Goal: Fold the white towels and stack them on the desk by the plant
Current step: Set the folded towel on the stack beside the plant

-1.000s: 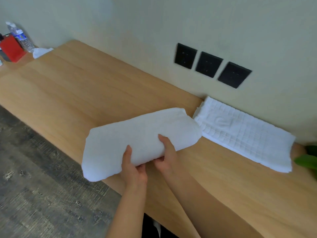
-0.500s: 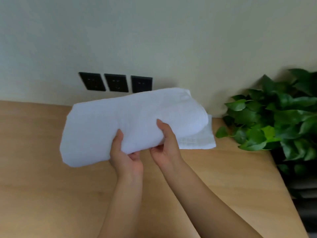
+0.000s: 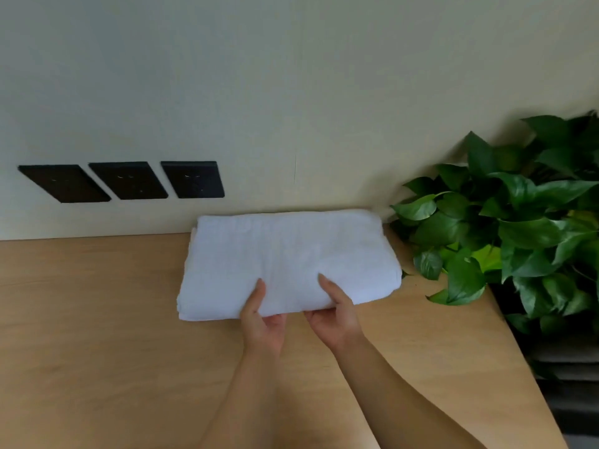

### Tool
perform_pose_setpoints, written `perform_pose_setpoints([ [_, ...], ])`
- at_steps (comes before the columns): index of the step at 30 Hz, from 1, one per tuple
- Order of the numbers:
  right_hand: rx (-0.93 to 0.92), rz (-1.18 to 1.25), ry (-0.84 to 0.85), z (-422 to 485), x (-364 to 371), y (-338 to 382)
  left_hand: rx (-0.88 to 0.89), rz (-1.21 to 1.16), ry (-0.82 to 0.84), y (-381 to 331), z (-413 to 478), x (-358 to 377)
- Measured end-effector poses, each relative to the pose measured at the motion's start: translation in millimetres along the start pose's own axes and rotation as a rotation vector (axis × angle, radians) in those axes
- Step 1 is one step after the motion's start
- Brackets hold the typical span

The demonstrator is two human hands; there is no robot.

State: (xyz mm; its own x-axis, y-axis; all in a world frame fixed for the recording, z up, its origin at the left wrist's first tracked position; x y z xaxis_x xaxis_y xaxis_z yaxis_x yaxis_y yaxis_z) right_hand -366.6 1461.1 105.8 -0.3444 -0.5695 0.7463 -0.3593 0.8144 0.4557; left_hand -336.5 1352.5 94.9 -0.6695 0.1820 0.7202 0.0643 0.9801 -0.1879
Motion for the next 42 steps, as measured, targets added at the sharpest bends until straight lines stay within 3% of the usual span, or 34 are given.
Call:
perform_pose_setpoints([
  [7,-0.043,0.054,0.03,12,1,-1,-0.015,0.007,0.071,-9,17,1],
  [17,0.009,-0.088,0.066,22,-7,-13,-0.013,-0.029,0.032,-13,23,-8],
  [22,-0.074,-0.218,-0.105,16,-5,-13,0.083,-0.013,-0.144,-6,17,-3],
  [26,-0.001,-0.398,-0.23,14,-7,-1,-0.023,-0.011,-0.389,5,14,-11],
  [31,0.064,-0.371,-0.181,13,-15,10,-0.012,-0.111,-0.232,7,12,-7],
  [36,0.0,-0.765,-0.069,15,-23,18,0.092,0.054,-0.297,12,9,-17],
  [39,-0.049,-1.028,-0.04,10,-23,21,0.155,0.236,-0.423,6,6,-23],
  [42,-0.025,-1.108,-0.024,5,-26,17,0.161,0.368,-0.508,2,0,-28],
])
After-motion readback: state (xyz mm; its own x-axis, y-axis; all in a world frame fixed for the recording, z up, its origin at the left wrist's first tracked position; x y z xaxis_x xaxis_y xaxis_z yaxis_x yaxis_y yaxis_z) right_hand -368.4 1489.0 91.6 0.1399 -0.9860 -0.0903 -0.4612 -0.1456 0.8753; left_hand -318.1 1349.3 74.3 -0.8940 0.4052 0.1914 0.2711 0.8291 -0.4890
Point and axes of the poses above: each hand's wrist, its own z-axis towards the middle knuckle, its own x-axis out of the palm, y = z × x, the point moved 4 cm from there along z, towards the middle knuckle, and after that the axes turned 15 degrees about -x, right-handed, at the moved point
